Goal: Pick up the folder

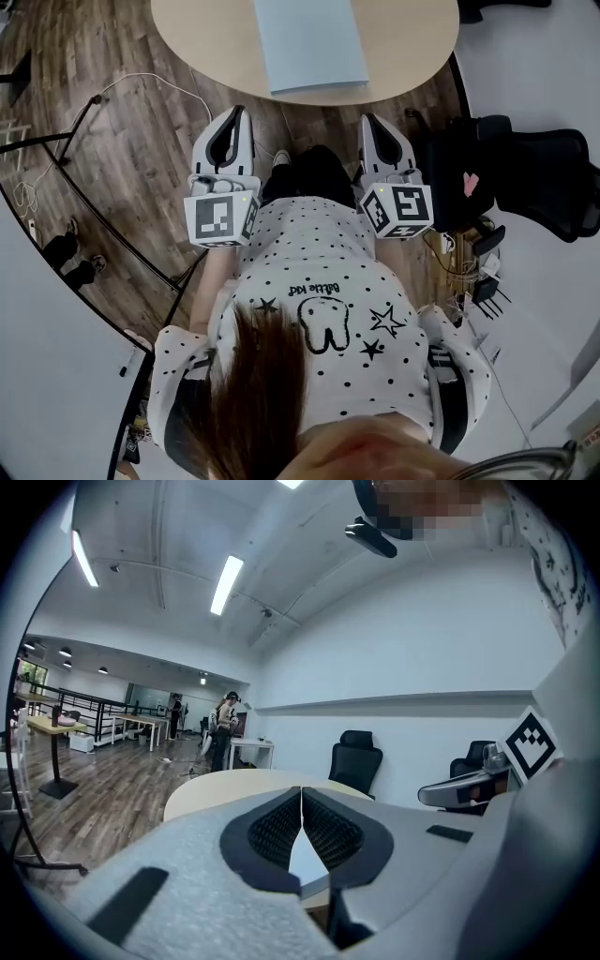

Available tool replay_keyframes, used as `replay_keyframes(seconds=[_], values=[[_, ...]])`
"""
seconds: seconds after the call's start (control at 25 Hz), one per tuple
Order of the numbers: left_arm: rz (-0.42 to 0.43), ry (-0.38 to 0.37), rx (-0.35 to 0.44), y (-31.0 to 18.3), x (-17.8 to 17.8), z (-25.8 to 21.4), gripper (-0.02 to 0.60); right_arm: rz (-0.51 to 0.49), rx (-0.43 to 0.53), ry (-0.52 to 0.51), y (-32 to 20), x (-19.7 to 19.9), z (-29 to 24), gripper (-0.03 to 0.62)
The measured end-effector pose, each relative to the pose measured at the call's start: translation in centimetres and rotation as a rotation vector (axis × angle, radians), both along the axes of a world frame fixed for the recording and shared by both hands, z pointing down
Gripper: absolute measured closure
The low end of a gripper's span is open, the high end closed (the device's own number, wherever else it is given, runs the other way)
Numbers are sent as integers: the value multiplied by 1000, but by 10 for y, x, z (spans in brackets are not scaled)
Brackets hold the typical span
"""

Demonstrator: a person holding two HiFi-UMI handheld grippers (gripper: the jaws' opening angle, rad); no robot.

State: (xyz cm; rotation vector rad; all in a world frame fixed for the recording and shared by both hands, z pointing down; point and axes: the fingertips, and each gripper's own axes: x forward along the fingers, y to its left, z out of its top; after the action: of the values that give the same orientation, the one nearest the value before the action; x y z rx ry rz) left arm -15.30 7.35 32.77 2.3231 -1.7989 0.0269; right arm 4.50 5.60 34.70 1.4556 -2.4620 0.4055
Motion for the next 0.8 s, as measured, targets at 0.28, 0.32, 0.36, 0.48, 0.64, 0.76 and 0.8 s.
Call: replay_keyframes(seconds=[0.28, 0.32, 0.36, 0.48, 0.64, 0.76, 0.8], values=[[-17, 1, -17, -23, -5, 6, 561, -13, -17, -5, -26, -5, 7, 586], [-21, 1, -19, -27, -4, 6, 561, -15, -20, -6, -31, -4, 7, 586], [-25, 1, -21, -32, -4, 7, 561, -17, -24, -6, -35, -3, 8, 586], [-36, 0, -27, -48, -1, 8, 561, -25, -35, -7, -53, 1, 11, 586], [-64, 2, -28, -71, 8, 7, 561, -45, -39, -10, -79, 13, 12, 586], [-93, 1, -28, -88, 15, 6, 561, -66, -42, -10, -102, 22, 13, 586], [-104, 1, -29, -94, 18, 7, 561, -74, -43, -12, -110, 25, 14, 586]])
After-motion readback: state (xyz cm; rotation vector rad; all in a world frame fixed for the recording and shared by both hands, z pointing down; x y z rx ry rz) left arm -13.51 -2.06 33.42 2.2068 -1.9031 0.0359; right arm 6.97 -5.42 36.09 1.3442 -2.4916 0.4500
